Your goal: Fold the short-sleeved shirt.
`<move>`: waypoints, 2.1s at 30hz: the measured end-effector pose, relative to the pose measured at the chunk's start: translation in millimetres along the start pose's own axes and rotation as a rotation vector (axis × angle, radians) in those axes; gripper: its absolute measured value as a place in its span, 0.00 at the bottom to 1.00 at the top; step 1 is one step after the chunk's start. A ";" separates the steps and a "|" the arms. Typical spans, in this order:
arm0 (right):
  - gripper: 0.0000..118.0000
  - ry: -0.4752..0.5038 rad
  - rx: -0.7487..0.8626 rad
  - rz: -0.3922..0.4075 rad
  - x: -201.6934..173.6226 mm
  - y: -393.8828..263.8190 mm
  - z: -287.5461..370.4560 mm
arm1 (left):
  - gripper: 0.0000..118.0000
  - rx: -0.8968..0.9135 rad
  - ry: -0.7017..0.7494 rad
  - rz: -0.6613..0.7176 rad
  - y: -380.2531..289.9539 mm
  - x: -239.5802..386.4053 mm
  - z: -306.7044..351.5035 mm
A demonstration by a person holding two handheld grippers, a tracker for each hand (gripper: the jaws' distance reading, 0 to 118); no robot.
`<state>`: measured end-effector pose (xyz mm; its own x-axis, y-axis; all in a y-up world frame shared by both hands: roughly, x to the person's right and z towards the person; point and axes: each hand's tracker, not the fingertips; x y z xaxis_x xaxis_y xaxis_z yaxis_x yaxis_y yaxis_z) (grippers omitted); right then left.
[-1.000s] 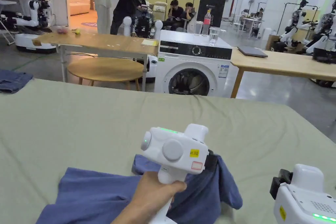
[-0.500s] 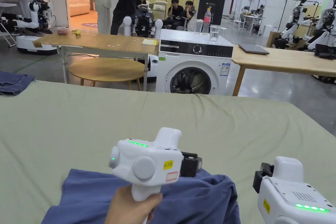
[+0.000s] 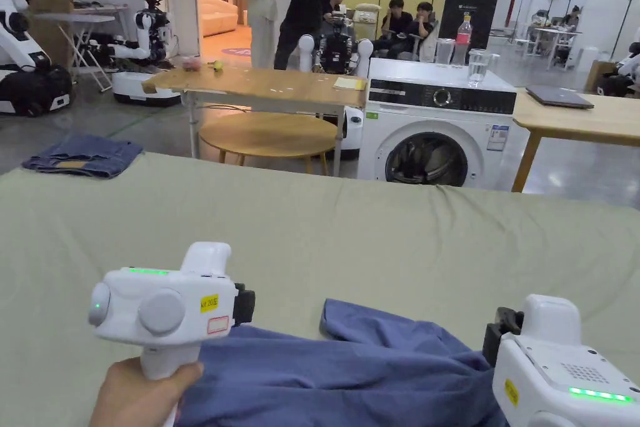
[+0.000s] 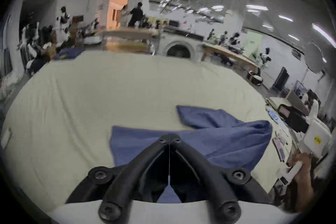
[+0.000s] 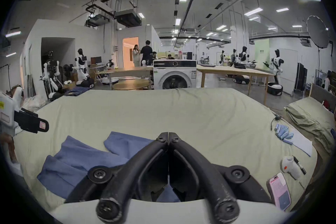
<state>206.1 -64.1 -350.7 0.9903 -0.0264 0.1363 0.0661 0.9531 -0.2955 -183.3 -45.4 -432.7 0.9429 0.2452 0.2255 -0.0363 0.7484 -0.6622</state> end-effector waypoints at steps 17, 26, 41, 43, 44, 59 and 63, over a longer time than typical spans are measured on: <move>0.00 -0.022 -0.070 -0.005 19.0 -17.3 -9.6 | 0.56 -0.408 0.224 0.096 -100.3 -68.9 -31.2; 0.00 -0.057 -0.220 -0.060 62.9 -20.3 -8.0 | 0.00 -0.423 0.164 -0.079 -106.4 -38.1 -25.1; 0.46 0.036 -0.608 -0.122 90.9 -82.6 -59.0 | 0.00 -0.277 0.105 0.043 -108.7 -52.2 -9.4; 0.45 0.048 -0.646 -0.097 81.1 -87.6 -68.4 | 0.00 -0.280 0.106 0.025 -107.5 -51.6 -10.7; 0.45 0.031 -0.662 -0.071 76.7 -90.6 -73.2 | 0.00 -0.280 0.108 0.021 -107.4 -51.7 -10.9; 0.00 -0.003 -0.382 -0.019 84.8 -38.5 -38.9 | 0.00 -0.132 0.089 0.013 -62.4 -51.6 10.3; 0.00 -0.018 -0.256 -0.033 91.6 3.3 -27.5 | 0.00 -0.069 0.077 -0.001 -27.3 -48.9 25.5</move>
<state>300.4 -71.6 -365.2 0.9849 -0.0482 0.1660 0.1290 0.8444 -0.5199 -236.8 -62.1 -407.4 0.9656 0.1946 0.1725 -0.0151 0.7041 -0.7100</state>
